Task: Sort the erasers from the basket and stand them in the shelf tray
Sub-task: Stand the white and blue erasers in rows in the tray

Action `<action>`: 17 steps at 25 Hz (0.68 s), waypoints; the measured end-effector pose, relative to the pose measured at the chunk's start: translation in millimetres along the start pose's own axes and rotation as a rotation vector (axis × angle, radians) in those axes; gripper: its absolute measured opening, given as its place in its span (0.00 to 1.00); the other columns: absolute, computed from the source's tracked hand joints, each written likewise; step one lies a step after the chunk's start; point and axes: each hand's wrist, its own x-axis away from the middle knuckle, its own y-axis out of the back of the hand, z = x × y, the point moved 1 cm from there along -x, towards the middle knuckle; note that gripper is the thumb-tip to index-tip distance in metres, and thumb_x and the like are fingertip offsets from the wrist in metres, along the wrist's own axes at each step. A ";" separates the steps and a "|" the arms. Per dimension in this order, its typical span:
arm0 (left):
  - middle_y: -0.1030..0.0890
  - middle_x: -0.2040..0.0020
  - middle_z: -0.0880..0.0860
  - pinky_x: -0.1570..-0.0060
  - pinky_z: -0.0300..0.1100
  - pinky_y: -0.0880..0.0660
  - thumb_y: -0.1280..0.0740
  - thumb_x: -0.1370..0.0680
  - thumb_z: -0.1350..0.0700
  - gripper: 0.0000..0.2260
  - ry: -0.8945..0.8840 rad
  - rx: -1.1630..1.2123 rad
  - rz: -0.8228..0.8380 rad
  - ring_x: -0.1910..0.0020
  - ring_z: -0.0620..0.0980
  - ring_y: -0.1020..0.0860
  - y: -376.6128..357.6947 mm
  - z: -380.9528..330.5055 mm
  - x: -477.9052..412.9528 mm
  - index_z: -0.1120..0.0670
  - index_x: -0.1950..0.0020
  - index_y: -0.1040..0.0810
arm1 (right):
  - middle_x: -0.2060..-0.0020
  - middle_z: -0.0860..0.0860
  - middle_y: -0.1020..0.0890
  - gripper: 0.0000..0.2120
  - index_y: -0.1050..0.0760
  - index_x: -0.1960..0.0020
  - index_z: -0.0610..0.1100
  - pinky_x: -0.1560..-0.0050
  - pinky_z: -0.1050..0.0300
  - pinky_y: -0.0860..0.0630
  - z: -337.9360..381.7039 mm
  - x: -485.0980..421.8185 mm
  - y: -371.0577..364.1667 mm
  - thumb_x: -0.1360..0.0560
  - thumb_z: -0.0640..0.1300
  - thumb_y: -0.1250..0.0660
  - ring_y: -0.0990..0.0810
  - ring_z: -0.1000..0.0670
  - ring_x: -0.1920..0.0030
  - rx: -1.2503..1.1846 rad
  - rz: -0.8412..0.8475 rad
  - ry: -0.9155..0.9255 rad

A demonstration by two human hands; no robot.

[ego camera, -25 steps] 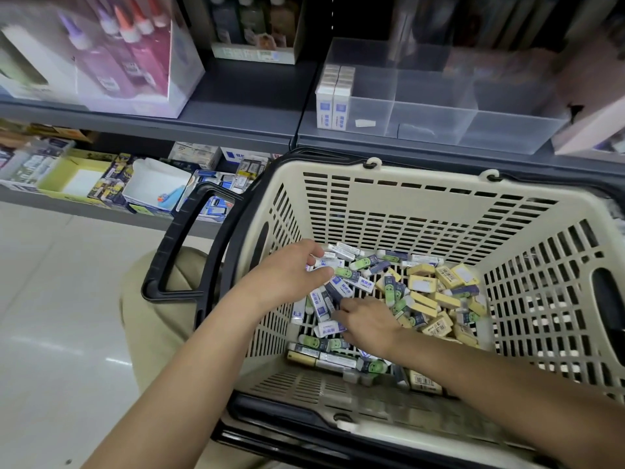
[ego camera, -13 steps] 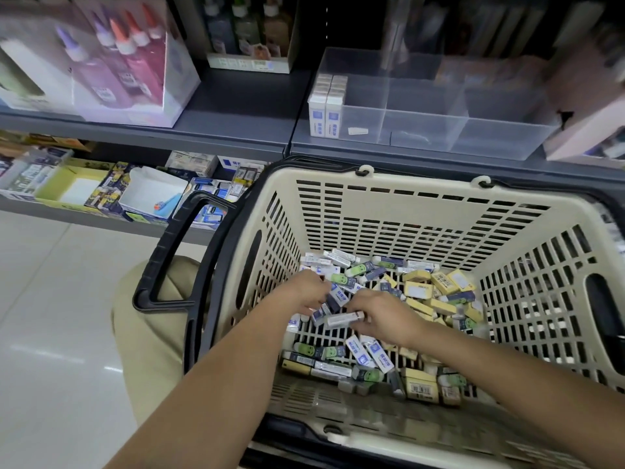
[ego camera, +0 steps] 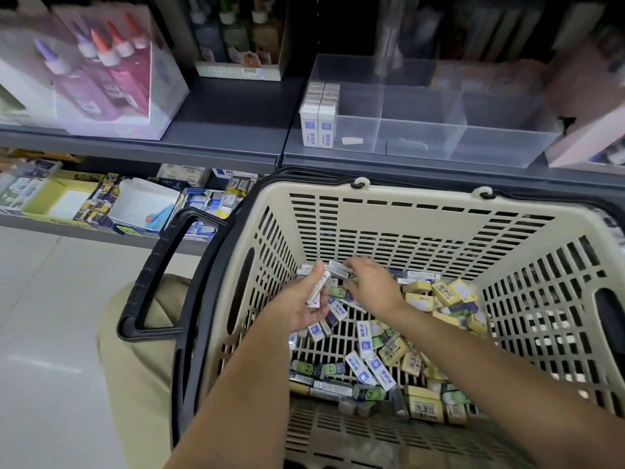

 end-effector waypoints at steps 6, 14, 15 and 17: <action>0.20 0.61 0.53 0.63 0.41 0.23 0.27 0.30 0.51 0.14 0.008 0.197 0.061 0.65 0.46 0.24 5.7 6.3 -3.5 0.58 0.50 0.21 | 0.45 0.46 0.24 0.18 0.28 0.38 0.44 0.43 0.52 0.33 13.3 -14.2 -22.3 0.24 0.50 0.38 0.27 0.44 0.43 0.193 -0.023 -0.085; 0.19 0.46 0.56 0.42 0.54 0.26 0.30 0.28 0.46 0.21 -0.045 0.181 0.218 0.45 0.55 0.22 1.4 3.3 -1.5 0.56 0.41 0.22 | 0.67 0.58 0.22 0.06 0.24 0.57 0.50 0.65 0.68 0.26 24.5 7.8 8.9 0.30 0.51 0.30 0.23 0.61 0.65 -0.453 -0.007 -0.127; 0.18 0.47 0.56 0.44 0.54 0.24 0.28 0.29 0.46 0.20 -0.051 0.170 0.229 0.45 0.55 0.21 -0.9 3.7 -1.3 0.56 0.42 0.22 | 0.66 0.59 0.22 0.06 0.23 0.56 0.50 0.66 0.72 0.27 27.9 12.1 9.0 0.30 0.50 0.29 0.24 0.63 0.66 -0.506 0.066 -0.084; 0.17 0.49 0.56 0.51 0.50 0.21 0.26 0.30 0.49 0.20 -0.042 0.141 0.194 0.50 0.54 0.19 -1.3 4.2 -0.6 0.57 0.43 0.22 | 0.65 0.60 0.21 0.09 0.21 0.52 0.50 0.63 0.74 0.27 27.5 17.3 10.7 0.31 0.50 0.27 0.23 0.65 0.64 -0.561 0.189 -0.057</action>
